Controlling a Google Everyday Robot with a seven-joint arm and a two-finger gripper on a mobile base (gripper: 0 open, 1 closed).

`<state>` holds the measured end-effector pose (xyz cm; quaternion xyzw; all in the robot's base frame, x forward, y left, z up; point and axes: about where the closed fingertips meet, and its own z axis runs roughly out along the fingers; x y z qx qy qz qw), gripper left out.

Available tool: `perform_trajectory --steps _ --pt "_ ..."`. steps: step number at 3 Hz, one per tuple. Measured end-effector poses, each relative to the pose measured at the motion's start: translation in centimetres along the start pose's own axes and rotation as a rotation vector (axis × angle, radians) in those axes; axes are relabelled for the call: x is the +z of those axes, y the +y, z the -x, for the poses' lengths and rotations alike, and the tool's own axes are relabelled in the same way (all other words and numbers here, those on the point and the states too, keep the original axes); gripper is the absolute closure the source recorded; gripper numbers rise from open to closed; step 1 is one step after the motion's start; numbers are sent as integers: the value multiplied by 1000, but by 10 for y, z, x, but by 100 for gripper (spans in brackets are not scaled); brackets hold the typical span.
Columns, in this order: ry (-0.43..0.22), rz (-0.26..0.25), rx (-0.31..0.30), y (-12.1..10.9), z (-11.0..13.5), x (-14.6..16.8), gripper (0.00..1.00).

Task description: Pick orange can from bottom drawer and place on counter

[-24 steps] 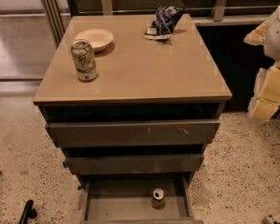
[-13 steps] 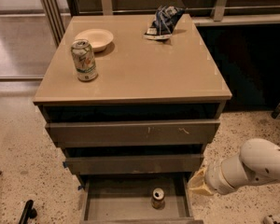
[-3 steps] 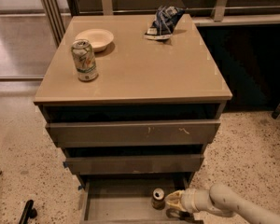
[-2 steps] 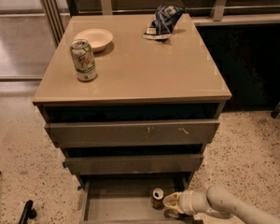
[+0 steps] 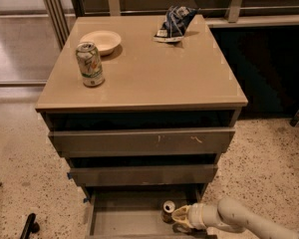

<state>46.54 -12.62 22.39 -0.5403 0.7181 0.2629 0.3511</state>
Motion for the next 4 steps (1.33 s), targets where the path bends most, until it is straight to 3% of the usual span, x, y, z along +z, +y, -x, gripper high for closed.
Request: perform_trajectory --steps 1,2,4 --pt "28 -49 -10 -7 -1 -14 19" --pt "55 -93 -17 -16 -1 -32 0" --pt "75 -113 -18 -21 -2 -42 0"
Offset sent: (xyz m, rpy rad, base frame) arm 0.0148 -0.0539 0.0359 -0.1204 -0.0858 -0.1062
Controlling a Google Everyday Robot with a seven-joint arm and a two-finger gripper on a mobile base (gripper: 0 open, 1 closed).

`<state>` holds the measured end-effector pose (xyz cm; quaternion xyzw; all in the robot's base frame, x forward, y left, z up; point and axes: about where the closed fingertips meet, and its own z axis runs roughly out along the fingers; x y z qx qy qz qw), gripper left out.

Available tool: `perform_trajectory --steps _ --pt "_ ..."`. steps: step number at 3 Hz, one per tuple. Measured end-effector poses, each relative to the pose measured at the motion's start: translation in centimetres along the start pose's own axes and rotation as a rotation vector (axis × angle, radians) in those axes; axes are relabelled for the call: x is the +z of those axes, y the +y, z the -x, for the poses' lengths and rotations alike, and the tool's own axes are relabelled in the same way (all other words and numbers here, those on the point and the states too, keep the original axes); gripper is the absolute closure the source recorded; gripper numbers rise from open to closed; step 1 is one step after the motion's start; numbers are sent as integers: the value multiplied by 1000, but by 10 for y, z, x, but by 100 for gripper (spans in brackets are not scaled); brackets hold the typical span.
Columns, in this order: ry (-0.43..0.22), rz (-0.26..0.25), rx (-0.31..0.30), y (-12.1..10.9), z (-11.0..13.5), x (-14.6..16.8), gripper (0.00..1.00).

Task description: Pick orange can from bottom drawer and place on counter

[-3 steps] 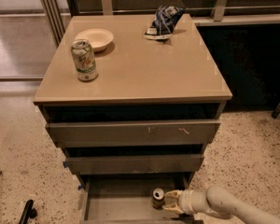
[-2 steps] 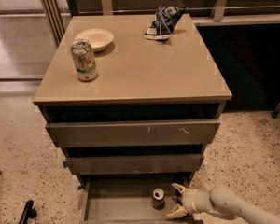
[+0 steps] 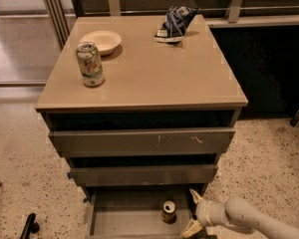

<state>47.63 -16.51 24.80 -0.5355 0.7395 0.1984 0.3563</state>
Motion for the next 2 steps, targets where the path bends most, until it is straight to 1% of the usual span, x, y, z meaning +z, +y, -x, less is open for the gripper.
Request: perform_trajectory --steps 1,2 --pt "-28 -1 26 -9 -7 19 1" --pt "-68 -3 54 -16 -11 44 13"
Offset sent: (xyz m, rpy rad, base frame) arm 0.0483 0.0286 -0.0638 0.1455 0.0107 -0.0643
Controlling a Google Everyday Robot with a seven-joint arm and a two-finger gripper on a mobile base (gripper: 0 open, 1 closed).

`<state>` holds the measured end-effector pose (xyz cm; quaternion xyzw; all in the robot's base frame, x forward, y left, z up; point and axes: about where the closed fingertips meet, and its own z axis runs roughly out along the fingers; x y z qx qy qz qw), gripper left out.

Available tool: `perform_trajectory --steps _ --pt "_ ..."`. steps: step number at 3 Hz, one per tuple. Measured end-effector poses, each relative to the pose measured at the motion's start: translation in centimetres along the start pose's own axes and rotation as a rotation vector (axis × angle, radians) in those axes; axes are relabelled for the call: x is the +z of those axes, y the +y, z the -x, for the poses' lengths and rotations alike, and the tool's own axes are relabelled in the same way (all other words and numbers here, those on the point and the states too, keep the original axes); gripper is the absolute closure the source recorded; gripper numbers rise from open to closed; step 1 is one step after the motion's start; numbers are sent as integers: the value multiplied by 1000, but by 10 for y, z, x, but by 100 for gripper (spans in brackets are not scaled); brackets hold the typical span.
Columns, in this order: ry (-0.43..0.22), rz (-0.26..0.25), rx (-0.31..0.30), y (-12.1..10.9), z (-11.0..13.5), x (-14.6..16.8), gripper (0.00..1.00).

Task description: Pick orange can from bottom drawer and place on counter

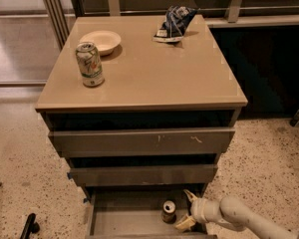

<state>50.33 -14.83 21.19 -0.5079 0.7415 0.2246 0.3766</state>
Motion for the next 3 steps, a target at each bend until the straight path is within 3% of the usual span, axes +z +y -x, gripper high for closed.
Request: perform_trajectory --steps 1,2,3 --pt "-36 13 26 0 -8 27 18" --pt "-62 41 44 4 -13 51 15" --pt "-82 76 56 11 -15 71 19"
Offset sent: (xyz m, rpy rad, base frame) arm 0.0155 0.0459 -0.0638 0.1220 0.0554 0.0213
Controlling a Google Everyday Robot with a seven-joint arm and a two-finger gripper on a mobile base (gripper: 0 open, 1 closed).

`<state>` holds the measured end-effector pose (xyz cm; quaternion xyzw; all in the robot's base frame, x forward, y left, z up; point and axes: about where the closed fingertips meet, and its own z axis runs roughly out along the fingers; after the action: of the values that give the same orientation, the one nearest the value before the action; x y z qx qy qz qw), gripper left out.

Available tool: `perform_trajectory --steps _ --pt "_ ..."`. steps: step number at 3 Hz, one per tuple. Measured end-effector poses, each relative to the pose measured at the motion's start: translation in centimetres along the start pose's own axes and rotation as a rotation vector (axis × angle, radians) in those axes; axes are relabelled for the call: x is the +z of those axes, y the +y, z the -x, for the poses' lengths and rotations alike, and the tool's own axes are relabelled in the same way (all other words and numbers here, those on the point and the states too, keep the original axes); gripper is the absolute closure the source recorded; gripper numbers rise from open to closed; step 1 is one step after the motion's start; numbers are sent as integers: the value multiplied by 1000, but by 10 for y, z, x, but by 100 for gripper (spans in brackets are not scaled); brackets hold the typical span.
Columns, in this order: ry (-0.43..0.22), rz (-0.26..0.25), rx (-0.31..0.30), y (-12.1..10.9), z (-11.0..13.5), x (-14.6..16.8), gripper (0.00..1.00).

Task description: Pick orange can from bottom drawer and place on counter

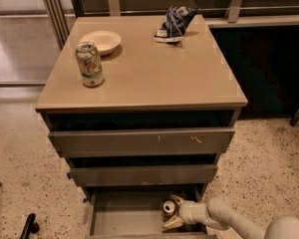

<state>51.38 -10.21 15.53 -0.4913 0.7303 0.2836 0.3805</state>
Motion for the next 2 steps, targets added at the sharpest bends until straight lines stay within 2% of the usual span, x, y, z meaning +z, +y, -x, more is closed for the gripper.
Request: perform_trajectory --steps 1,2 --pt "-1 1 1 0 -1 1 37" --pt "-1 1 1 0 -1 1 60"
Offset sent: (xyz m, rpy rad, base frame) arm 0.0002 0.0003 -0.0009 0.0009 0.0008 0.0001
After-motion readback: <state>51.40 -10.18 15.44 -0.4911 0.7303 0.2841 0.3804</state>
